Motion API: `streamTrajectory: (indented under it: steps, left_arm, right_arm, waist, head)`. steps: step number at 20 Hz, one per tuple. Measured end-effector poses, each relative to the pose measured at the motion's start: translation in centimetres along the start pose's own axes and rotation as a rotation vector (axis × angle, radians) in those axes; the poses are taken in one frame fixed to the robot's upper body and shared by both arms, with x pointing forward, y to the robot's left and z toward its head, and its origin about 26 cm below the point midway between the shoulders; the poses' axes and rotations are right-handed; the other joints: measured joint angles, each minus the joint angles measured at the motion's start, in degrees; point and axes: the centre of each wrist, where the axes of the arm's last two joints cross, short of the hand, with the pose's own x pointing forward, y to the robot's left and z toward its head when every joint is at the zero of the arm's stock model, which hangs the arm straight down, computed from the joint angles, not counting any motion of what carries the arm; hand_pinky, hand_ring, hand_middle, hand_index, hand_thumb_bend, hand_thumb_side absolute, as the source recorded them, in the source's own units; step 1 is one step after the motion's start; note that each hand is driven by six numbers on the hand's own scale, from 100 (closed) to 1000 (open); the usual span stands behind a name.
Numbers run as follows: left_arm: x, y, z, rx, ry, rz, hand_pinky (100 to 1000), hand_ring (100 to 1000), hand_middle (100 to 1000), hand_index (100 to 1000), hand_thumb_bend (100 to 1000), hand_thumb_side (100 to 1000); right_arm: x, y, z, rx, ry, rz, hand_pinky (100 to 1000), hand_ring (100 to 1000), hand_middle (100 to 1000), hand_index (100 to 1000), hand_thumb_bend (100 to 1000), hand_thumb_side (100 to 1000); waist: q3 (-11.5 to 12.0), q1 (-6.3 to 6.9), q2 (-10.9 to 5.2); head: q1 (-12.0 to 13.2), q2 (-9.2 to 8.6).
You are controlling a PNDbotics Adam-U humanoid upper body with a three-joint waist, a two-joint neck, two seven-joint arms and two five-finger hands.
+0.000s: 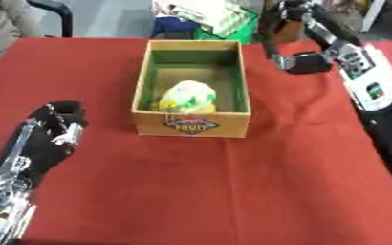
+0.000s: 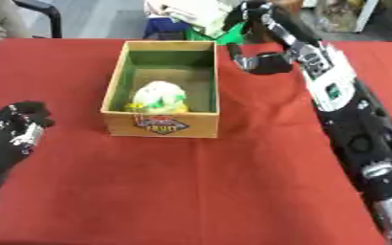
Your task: Pick up objects on the table and place them in the box.
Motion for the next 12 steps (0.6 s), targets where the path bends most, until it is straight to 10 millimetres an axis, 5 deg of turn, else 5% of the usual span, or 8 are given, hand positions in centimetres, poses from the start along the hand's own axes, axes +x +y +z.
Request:
streamTrajectory:
  steps: [5,12]
  left_arm:
    - [-0.1,0.7,0.3,0.047,0.001,-0.006,804,632,607,719,150,223]
    - [-0.4,1.2,0.6,0.075,0.012,-0.015,798,626,602,718,155,229]
  right_arm:
    - [0.6,-2.1,5.5,-0.095,0.099,-0.144,552,755,632,672,100,206]
    - [1.3,-1.6,12.3,-0.162,0.259,-0.274,536,735,600,654,100,198]
  waist:
    - [-1.0,-0.07,-0.20]
    - [-1.7,-0.03,-0.29]
  head:
    - [0.6,0.01]
    - [1.0,0.22]
